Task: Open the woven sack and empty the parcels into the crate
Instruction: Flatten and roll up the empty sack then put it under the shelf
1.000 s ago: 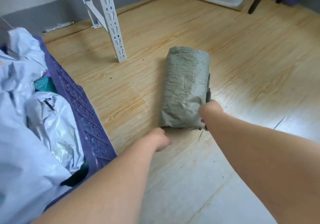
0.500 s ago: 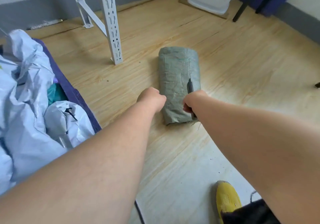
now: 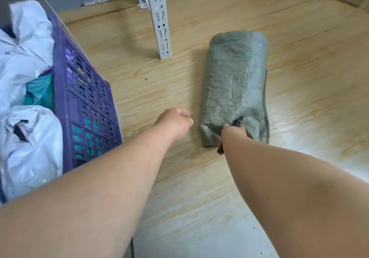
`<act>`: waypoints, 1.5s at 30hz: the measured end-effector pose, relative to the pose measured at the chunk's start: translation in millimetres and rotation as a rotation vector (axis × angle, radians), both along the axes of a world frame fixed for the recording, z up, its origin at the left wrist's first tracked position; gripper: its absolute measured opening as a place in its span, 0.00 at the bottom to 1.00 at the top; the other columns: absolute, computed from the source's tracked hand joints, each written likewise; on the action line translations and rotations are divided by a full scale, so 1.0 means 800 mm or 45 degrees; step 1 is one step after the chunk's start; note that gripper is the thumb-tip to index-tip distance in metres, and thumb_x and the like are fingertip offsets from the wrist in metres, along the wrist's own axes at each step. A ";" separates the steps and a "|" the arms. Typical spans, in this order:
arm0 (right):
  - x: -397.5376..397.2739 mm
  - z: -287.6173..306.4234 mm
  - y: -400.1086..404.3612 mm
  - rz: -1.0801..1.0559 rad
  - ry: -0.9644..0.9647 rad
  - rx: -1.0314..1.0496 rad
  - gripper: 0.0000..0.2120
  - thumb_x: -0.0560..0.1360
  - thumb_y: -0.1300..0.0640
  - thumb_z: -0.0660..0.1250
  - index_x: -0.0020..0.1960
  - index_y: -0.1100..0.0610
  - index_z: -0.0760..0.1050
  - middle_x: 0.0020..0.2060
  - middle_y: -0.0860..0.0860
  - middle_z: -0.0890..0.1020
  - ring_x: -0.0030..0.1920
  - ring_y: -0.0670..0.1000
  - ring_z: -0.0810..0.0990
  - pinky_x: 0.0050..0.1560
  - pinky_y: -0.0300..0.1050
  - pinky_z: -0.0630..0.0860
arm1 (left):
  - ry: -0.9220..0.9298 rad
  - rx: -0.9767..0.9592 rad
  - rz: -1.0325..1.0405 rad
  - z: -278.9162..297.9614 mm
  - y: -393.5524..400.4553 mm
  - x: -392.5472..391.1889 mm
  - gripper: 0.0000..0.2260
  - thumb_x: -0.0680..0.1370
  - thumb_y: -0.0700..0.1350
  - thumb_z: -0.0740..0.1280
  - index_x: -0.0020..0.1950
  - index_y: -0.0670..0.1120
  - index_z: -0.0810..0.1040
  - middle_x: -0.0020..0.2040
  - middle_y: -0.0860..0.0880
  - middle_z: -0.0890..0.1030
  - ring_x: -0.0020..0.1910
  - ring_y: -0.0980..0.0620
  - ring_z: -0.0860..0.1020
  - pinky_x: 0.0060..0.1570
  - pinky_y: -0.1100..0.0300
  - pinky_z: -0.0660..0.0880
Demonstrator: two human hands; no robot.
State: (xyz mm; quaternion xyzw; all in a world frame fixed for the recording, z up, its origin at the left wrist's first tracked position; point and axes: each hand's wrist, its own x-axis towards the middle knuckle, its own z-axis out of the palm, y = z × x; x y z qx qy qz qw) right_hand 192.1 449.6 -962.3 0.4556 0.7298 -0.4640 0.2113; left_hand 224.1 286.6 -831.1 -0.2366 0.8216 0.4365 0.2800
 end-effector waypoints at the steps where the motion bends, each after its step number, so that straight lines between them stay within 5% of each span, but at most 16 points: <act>1: -0.008 -0.002 0.002 -0.024 -0.016 0.076 0.27 0.76 0.49 0.61 0.74 0.49 0.62 0.64 0.59 0.73 0.60 0.63 0.75 0.55 0.54 0.75 | -0.005 -0.018 -0.043 0.001 0.008 -0.003 0.14 0.77 0.45 0.67 0.62 0.51 0.77 0.57 0.47 0.80 0.54 0.47 0.80 0.53 0.58 0.75; 5: -0.063 -0.021 -0.001 0.027 0.143 -0.071 0.32 0.67 0.43 0.63 0.71 0.43 0.65 0.65 0.56 0.73 0.56 0.61 0.80 0.58 0.60 0.76 | 0.033 -0.089 -0.105 -0.004 0.025 -0.013 0.15 0.78 0.48 0.67 0.65 0.53 0.75 0.60 0.51 0.79 0.56 0.49 0.78 0.57 0.61 0.73; 8: -0.078 0.014 -0.019 0.030 0.305 -0.281 0.27 0.75 0.48 0.64 0.73 0.49 0.64 0.59 0.53 0.76 0.49 0.56 0.81 0.56 0.57 0.78 | 0.056 -0.121 -0.063 -0.001 0.023 -0.019 0.15 0.78 0.48 0.66 0.65 0.53 0.74 0.60 0.52 0.79 0.56 0.50 0.78 0.55 0.60 0.74; 12: -0.081 0.019 -0.052 0.330 0.414 -0.097 0.18 0.75 0.51 0.63 0.64 0.53 0.70 0.60 0.57 0.72 0.48 0.58 0.80 0.52 0.54 0.80 | 0.084 -0.161 -0.030 0.007 0.006 -0.018 0.15 0.79 0.47 0.64 0.66 0.52 0.74 0.59 0.54 0.79 0.52 0.53 0.75 0.50 0.64 0.68; 15: -0.089 0.019 -0.066 0.304 0.283 -0.271 0.17 0.76 0.53 0.63 0.65 0.53 0.68 0.55 0.56 0.73 0.51 0.60 0.81 0.48 0.52 0.82 | 0.065 -0.182 -0.007 0.010 -0.009 -0.011 0.14 0.80 0.47 0.63 0.66 0.53 0.74 0.55 0.55 0.78 0.51 0.54 0.75 0.49 0.64 0.67; 18: -0.120 0.037 -0.059 0.266 0.189 -0.372 0.16 0.77 0.55 0.62 0.63 0.55 0.66 0.43 0.53 0.75 0.53 0.58 0.82 0.58 0.55 0.78 | 0.063 -0.188 0.003 0.012 -0.023 -0.005 0.14 0.80 0.47 0.64 0.65 0.53 0.74 0.57 0.55 0.78 0.53 0.54 0.76 0.51 0.63 0.69; 21: -0.159 0.063 -0.051 0.407 0.302 -0.339 0.20 0.78 0.53 0.63 0.70 0.53 0.66 0.51 0.53 0.75 0.57 0.56 0.77 0.63 0.55 0.73 | 0.084 -0.179 0.044 0.013 -0.036 -0.003 0.14 0.79 0.47 0.65 0.65 0.53 0.75 0.58 0.53 0.79 0.55 0.52 0.77 0.56 0.60 0.72; 26: -0.184 0.086 -0.059 0.546 0.386 -0.291 0.20 0.79 0.53 0.63 0.70 0.53 0.67 0.53 0.54 0.74 0.54 0.56 0.75 0.64 0.54 0.72 | 0.115 -0.176 0.080 0.021 -0.046 -0.004 0.14 0.80 0.46 0.64 0.66 0.52 0.75 0.58 0.52 0.78 0.53 0.52 0.78 0.45 0.63 0.70; 30: -0.167 0.090 -0.075 0.529 0.392 -0.312 0.20 0.80 0.56 0.62 0.71 0.52 0.65 0.53 0.53 0.76 0.48 0.53 0.81 0.51 0.51 0.80 | 0.139 -0.177 0.072 0.025 -0.043 -0.001 0.14 0.80 0.46 0.63 0.66 0.52 0.75 0.58 0.52 0.79 0.50 0.52 0.78 0.41 0.64 0.71; 33: -0.150 0.101 -0.090 0.508 0.356 -0.488 0.13 0.80 0.52 0.61 0.62 0.57 0.71 0.42 0.54 0.80 0.33 0.48 0.77 0.34 0.40 0.75 | 0.171 -0.183 0.073 0.030 -0.041 -0.002 0.14 0.80 0.47 0.63 0.66 0.53 0.75 0.59 0.52 0.79 0.51 0.51 0.78 0.49 0.61 0.74; 37: -0.141 0.130 -0.110 0.389 0.261 -0.666 0.17 0.82 0.47 0.54 0.47 0.60 0.70 0.35 0.54 0.76 0.31 0.51 0.71 0.34 0.43 0.71 | 0.201 -0.117 0.134 0.041 -0.042 -0.011 0.16 0.79 0.47 0.64 0.67 0.53 0.74 0.60 0.50 0.78 0.55 0.48 0.79 0.52 0.59 0.75; 41: -0.135 0.171 -0.117 0.392 0.268 -0.889 0.08 0.82 0.58 0.60 0.46 0.62 0.71 0.38 0.55 0.74 0.38 0.52 0.75 0.43 0.47 0.78 | 0.278 -0.024 0.248 0.046 -0.038 -0.032 0.21 0.78 0.52 0.65 0.70 0.50 0.70 0.63 0.48 0.77 0.59 0.47 0.78 0.60 0.51 0.76; 45: -0.131 0.206 -0.128 0.425 0.378 -0.946 0.06 0.80 0.59 0.63 0.52 0.62 0.74 0.40 0.54 0.80 0.39 0.51 0.81 0.38 0.46 0.81 | 0.270 0.021 0.322 0.064 -0.037 -0.064 0.24 0.78 0.61 0.59 0.70 0.49 0.70 0.62 0.47 0.77 0.58 0.44 0.77 0.56 0.48 0.78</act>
